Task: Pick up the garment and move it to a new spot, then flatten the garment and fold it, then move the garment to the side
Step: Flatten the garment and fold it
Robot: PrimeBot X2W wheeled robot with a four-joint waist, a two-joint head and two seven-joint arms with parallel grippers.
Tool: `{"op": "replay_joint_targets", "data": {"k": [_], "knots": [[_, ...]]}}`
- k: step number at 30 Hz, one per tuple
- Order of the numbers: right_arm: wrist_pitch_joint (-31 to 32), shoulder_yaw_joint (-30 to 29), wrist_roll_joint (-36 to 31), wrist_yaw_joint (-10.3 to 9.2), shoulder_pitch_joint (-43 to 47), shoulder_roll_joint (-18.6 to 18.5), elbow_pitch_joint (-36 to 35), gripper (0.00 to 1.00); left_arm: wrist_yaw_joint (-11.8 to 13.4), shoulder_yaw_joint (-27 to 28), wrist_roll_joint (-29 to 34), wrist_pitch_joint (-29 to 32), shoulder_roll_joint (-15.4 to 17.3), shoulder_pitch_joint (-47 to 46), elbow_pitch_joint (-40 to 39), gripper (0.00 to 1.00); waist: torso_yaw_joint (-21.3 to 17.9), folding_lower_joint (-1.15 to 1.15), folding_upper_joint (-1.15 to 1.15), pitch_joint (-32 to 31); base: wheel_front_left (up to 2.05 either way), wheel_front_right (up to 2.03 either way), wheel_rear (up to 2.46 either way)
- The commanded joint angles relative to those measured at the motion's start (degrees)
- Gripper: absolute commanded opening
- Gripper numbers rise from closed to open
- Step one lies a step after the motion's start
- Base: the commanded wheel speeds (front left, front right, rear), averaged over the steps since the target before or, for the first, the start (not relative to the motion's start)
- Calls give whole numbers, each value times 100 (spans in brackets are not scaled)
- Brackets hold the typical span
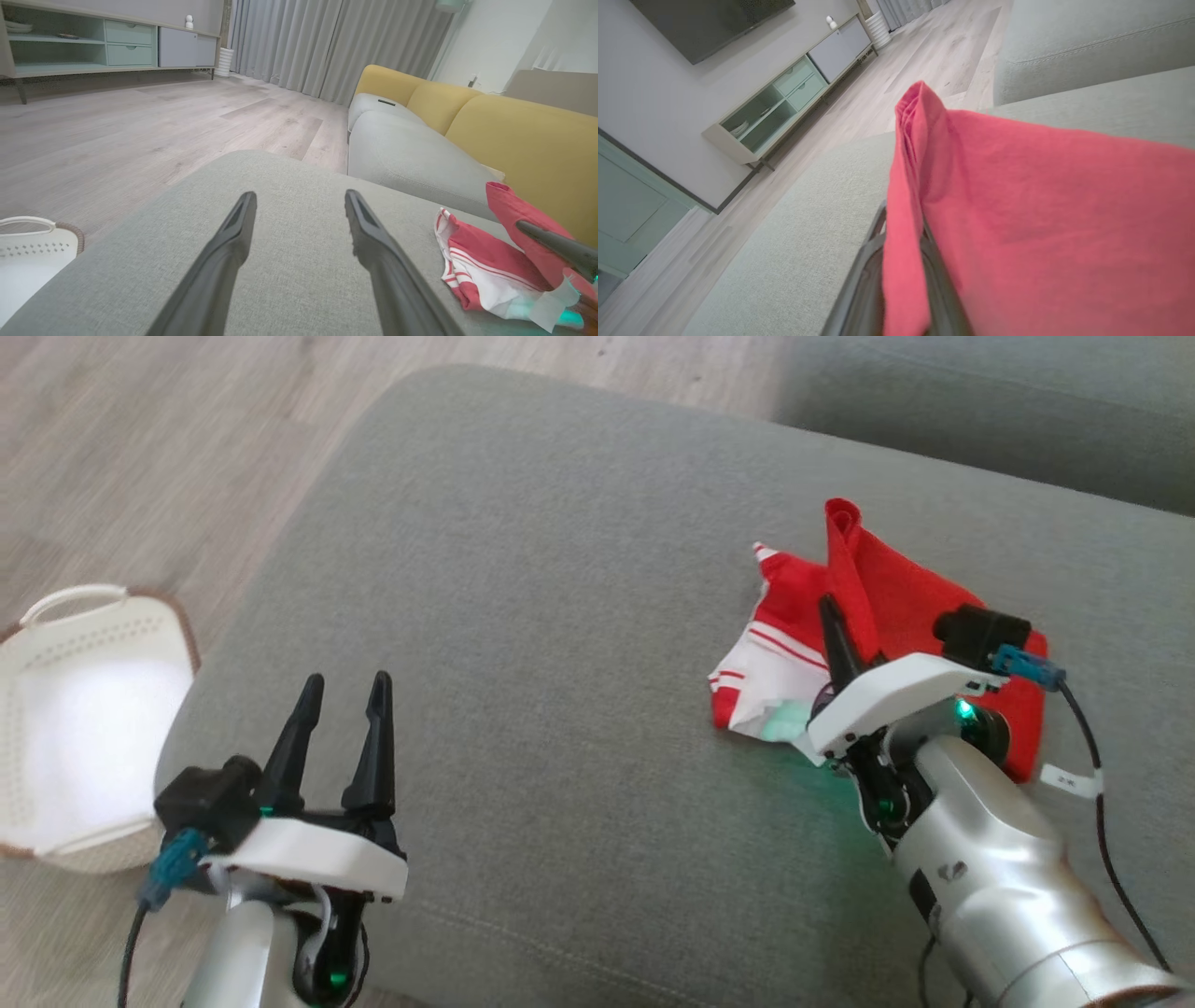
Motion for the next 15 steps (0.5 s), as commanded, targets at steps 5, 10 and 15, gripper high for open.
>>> {"op": "replay_joint_targets", "data": {"k": [5, 10, 15], "knots": [[-184, 519, 440, 37, -324, 83, 66, 0, -34, 106, -86, -45, 26, -230, -130, 100, 189, 0, 0, 153, 0, 0, 0], [-227, 1047, 911, 37, -323, 83, 58, 100, -34, 96, -127, -45, 25, -260, -83, 100, 182, 0, 0, 162, 0, 0, 0], [-308, 1583, 1331, 37, -314, 83, -324, 100, -34, 138, -126, -45, 25, -261, -102, 100, -63, 0, 0, 90, 0, 0, 0]]}}
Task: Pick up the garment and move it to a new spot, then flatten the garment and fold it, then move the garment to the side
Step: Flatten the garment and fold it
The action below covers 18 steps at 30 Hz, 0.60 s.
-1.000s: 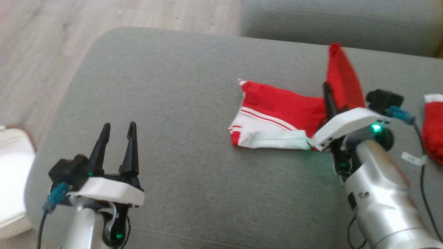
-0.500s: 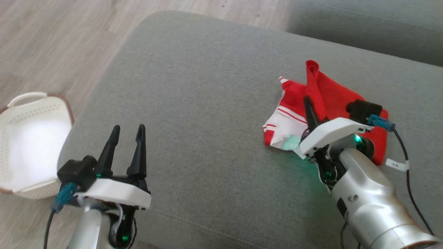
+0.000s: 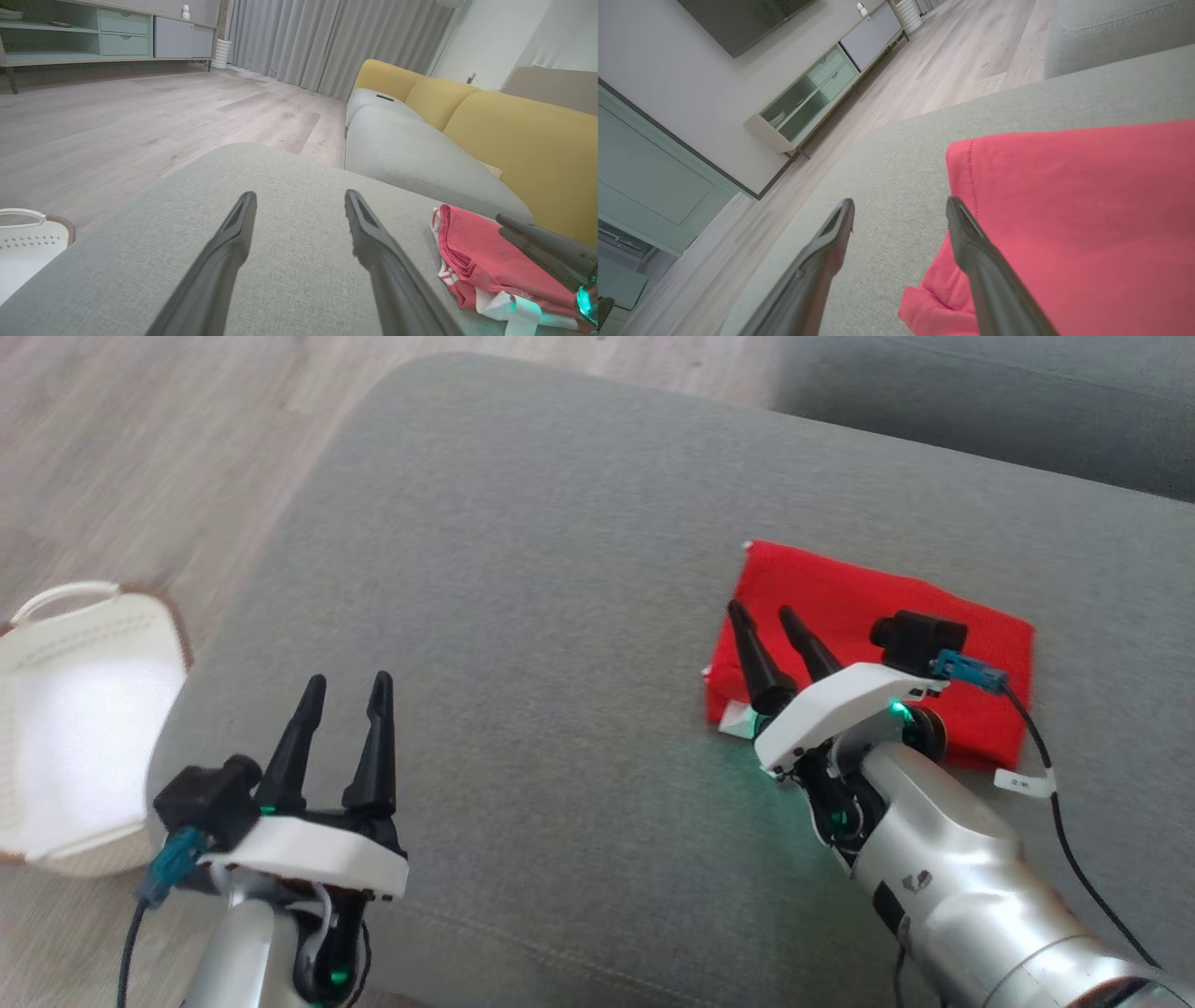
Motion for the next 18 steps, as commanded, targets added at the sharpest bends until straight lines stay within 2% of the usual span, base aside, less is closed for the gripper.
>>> {"op": "replay_joint_targets", "data": {"k": [1, 5, 9, 15, 16, 18], "knots": [[-105, 95, 35, 37, -195, 81, -166, 100, -34, 194, -4, -45, 29, -229, -201, 100, -151, 0, 0, -55, 0, 0, 0], [-141, 25, -297, 37, -385, 81, -39, 100, -34, 280, 0, -45, 28, -220, -318, 100, -538, 0, 0, -138, 0, 0, 0], [-144, -634, -1244, 37, -412, 34, -186, 100, -34, 345, -3, -45, 28, -224, -483, 100, -971, 0, 0, -189, 0, 0, 0], [-146, -1920, -2961, 37, 323, -213, -1171, 100, -34, 507, -21, -45, 28, -272, -659, 100, -1522, 0, 0, -216, 0, 0, 0], [-146, -2306, -3494, 37, 654, -215, -1529, 100, -34, 497, -2, -45, 28, -269, -691, 100, -1665, 0, 0, -231, 0, 0, 0], [-146, -2678, -3935, 37, 960, -170, -1879, 100, -34, 517, 19, -45, 28, -249, -715, 100, -1800, 0, 0, -237, 0, 0, 0]]}}
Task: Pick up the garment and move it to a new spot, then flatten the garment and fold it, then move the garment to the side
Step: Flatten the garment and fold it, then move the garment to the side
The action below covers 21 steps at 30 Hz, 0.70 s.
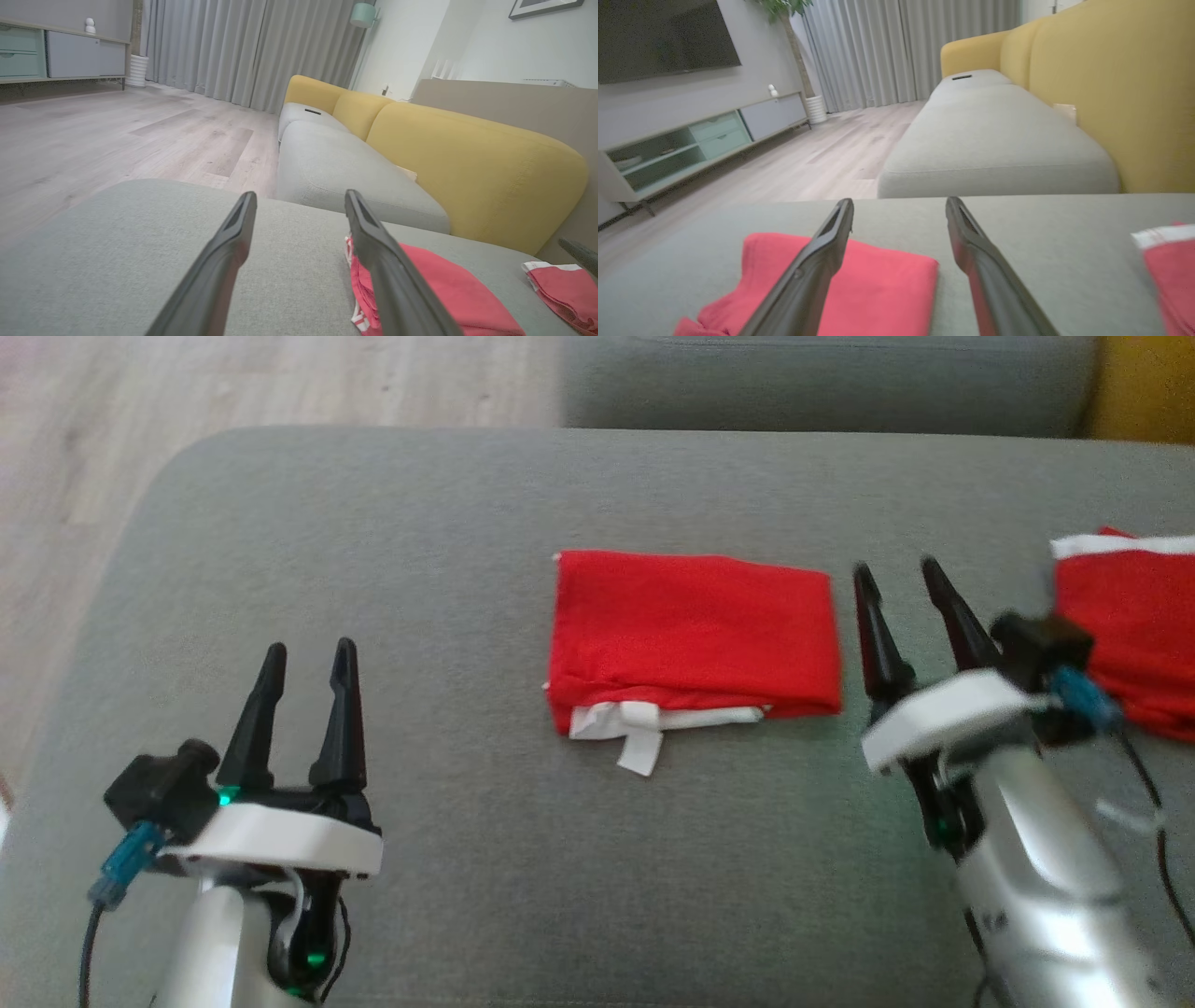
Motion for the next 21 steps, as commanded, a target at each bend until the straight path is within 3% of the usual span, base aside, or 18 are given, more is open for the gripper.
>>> {"op": "replay_joint_targets", "data": {"k": [1, 8, 21], "knots": [[-61, -63, -252, 37, 12, 108, -378, 100, -34, 234, 20, -44, 40, -228, -233, 100, -218, 0, 0, -28, 0, 0, 0], [-62, -779, -1019, 37, 847, 303, -1279, 100, -31, 269, -46, -44, 40, -45, -249, 100, -460, 0, 0, -87, 0, 0, 0], [-62, -869, -816, 37, 1425, 329, -1875, 100, 2, 305, -73, -44, 40, 194, -298, 100, -523, 0, 0, -119, 0, 0, 0]]}}
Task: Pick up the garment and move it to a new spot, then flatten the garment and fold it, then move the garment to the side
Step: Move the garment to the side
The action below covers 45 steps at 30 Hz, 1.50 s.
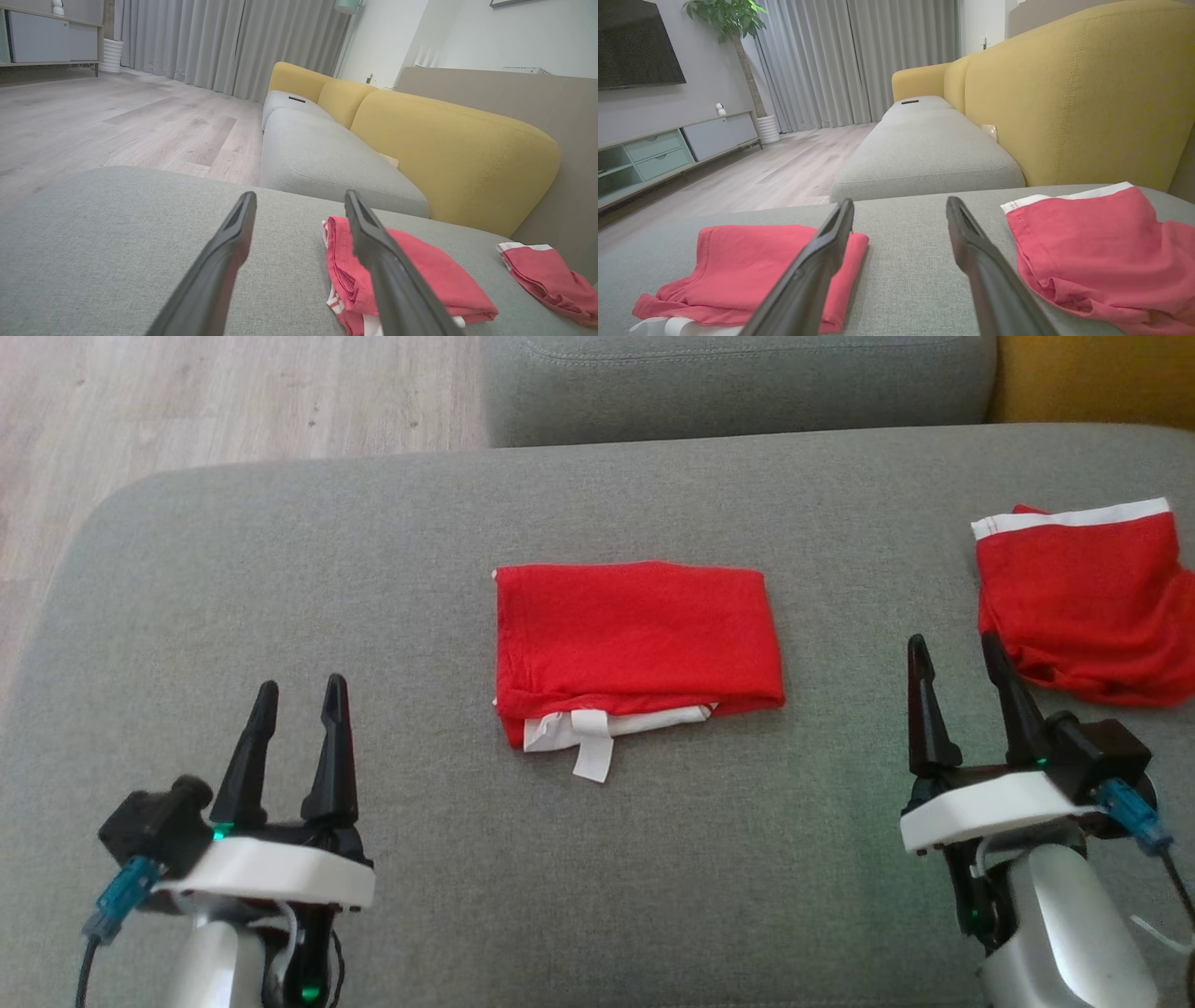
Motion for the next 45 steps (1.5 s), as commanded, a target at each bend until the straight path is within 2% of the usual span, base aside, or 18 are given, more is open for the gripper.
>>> {"op": "replay_joint_targets", "data": {"k": [1, 13, 25, 33, 39, 45], "knots": [[-62, 138, 60, 37, -103, 26, -225, 100, -5, 199, -45, -45, 41, -168, -224, 100, 8, 0, 0, 1, 0, 0, 0], [-62, 137, 142, 37, -110, 26, -186, 100, -3, 171, -33, -45, 41, -182, -231, 100, 65, 0, 0, 7, 0, 0, 0], [278, 172, 141, 37, -590, 27, 77, 100, -16, -92, -102, -45, 41, -464, -308, 100, 520, 0, 0, 549, 0, 0, 0], [799, 12, 40, 37, -1174, 27, 756, 100, -23, -304, -211, -45, 41, -677, -333, 100, 922, 0, 0, 894, 0, 0, 0], [1306, -406, 81, 37, -1686, 27, 1709, 100, -26, -438, -239, -45, 41, -783, -313, 100, 1223, 0, 0, 968, 0, 0, 0], [1560, -206, 369, 37, -1932, 27, 2436, 100, -28, -454, -238, -45, 41, -775, -305, 100, 1381, 0, 0, 933, 0, 0, 0]]}}
